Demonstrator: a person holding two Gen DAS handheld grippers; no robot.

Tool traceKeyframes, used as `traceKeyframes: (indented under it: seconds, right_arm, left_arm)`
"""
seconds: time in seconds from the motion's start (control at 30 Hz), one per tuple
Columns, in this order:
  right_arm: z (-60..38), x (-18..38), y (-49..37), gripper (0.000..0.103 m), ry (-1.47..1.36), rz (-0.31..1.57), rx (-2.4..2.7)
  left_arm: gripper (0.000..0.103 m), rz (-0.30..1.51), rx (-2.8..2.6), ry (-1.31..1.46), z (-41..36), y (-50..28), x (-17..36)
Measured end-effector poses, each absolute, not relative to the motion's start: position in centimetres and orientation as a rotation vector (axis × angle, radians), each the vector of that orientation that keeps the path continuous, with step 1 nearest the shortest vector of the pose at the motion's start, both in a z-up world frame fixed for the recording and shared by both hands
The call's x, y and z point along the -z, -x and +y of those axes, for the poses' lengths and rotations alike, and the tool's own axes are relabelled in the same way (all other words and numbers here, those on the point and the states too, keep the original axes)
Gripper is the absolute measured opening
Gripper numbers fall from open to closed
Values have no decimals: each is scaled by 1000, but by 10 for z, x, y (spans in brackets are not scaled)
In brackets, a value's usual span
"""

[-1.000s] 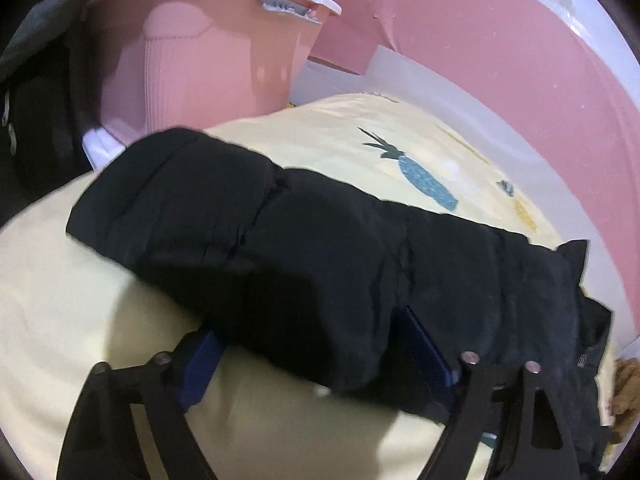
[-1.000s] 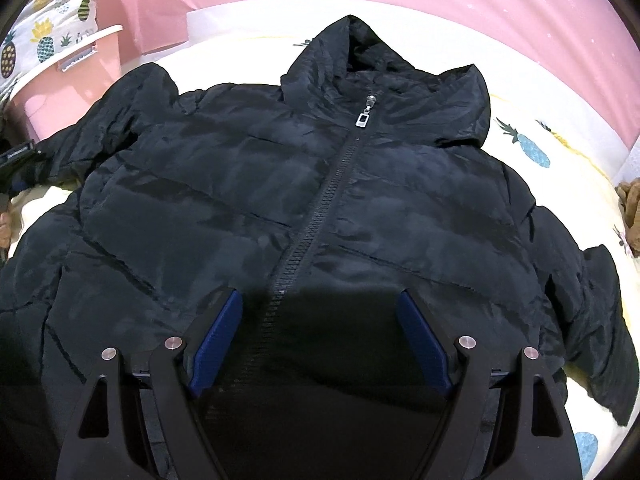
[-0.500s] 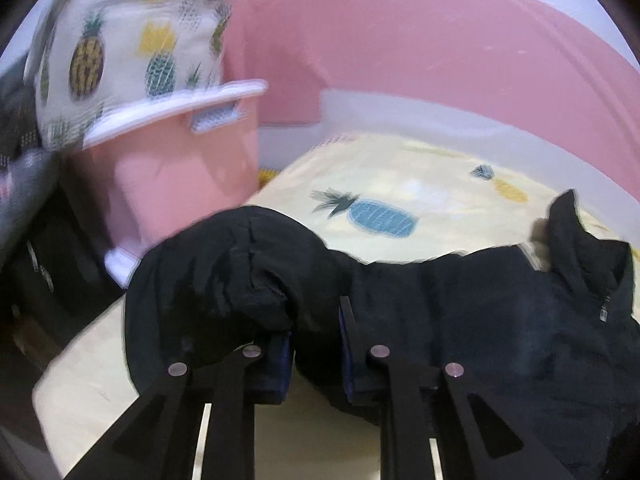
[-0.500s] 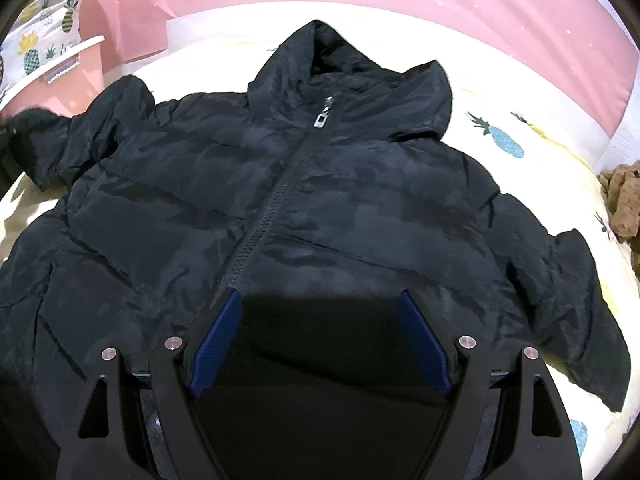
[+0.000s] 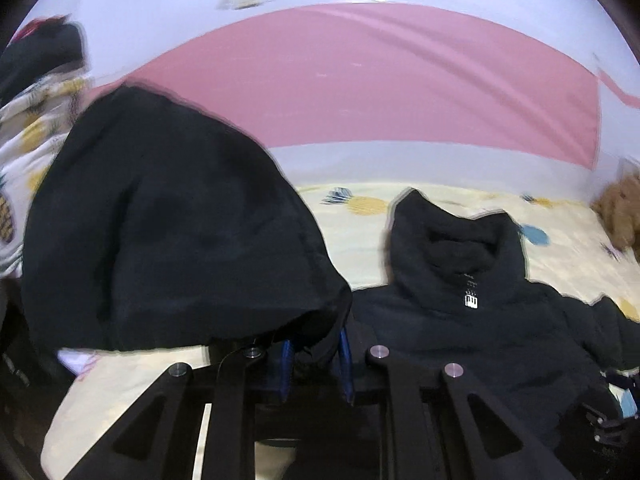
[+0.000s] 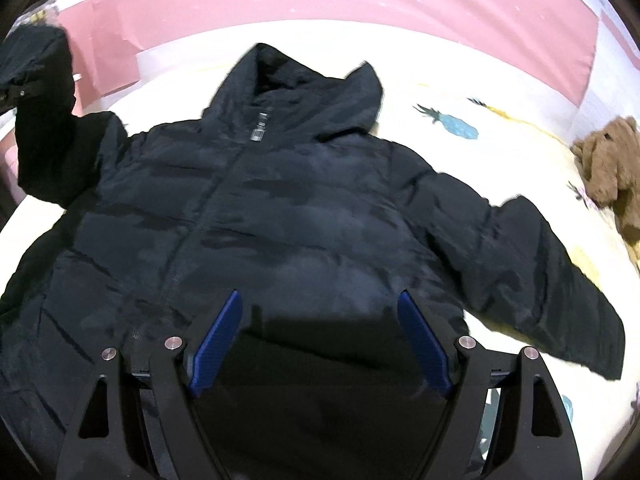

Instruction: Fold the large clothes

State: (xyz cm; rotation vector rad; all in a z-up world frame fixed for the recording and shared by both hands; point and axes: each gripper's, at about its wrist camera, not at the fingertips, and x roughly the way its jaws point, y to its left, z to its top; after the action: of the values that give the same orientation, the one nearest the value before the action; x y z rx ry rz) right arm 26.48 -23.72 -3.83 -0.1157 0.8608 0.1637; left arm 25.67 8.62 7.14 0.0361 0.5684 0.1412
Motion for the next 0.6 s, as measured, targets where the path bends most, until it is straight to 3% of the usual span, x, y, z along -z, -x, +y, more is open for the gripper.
traceKeyframes:
  seconds: [0.47, 0.57, 0.6]
  right_arm:
    - [-275, 63, -281, 80, 33, 905, -133]
    - [-277, 62, -281, 80, 19, 902, -137]
    - [-278, 61, -280, 80, 14, 899, -136]
  left_arm:
    - [19, 831, 222, -75, -52, -312, 44]
    - [34, 868, 315, -38, -64, -314, 58]
    - [46, 874, 345, -19, -68, -314, 59]
